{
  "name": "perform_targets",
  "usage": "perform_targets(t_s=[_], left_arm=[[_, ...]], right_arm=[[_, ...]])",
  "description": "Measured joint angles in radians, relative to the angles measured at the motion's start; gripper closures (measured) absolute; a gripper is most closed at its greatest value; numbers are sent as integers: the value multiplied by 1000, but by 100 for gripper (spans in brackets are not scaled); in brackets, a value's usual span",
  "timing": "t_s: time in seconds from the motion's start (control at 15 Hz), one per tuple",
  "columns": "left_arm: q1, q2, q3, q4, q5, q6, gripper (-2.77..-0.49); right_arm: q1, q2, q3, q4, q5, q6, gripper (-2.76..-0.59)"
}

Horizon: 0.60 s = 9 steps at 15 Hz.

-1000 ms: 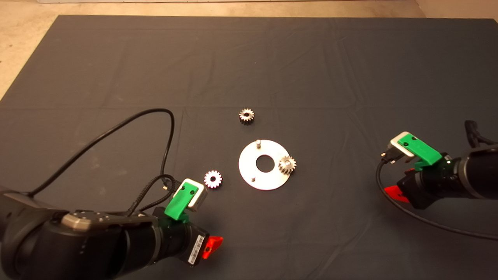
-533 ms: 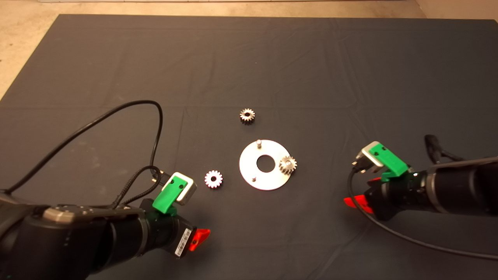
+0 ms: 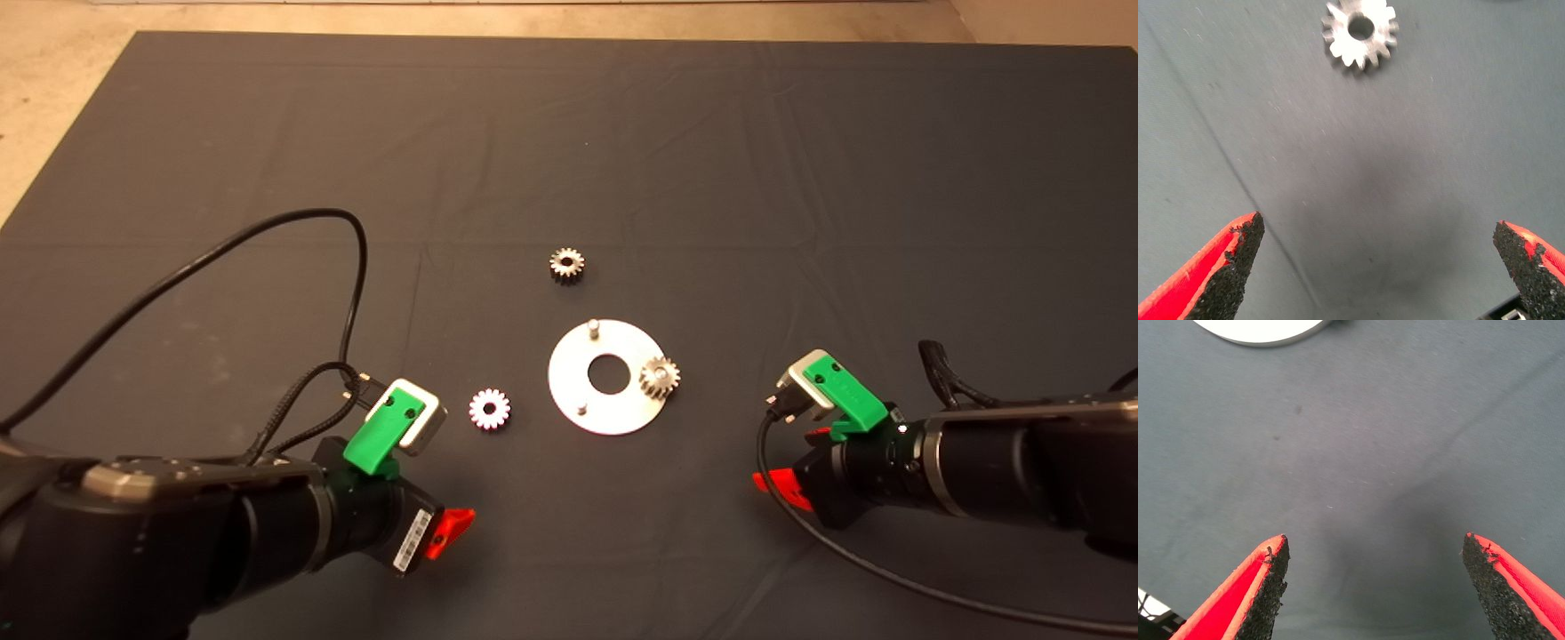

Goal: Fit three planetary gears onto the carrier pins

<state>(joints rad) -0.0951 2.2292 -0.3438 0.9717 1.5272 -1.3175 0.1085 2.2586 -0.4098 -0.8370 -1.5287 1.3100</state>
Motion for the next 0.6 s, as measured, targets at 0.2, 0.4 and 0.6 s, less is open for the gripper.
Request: perform_targets(t_s=[0.2, 0.4, 0.6], left_arm=[[0, 1, 0, 37, -1, 24, -248], [0, 1, 0, 92, -1, 44, -248], [1, 10, 0, 137, -1, 48, -248]], right_arm=[[0, 2, 3, -1, -1, 1, -192], [0, 2, 3, -4, 0, 2, -192], [-1, 2, 3, -8, -1, 4, -192]])
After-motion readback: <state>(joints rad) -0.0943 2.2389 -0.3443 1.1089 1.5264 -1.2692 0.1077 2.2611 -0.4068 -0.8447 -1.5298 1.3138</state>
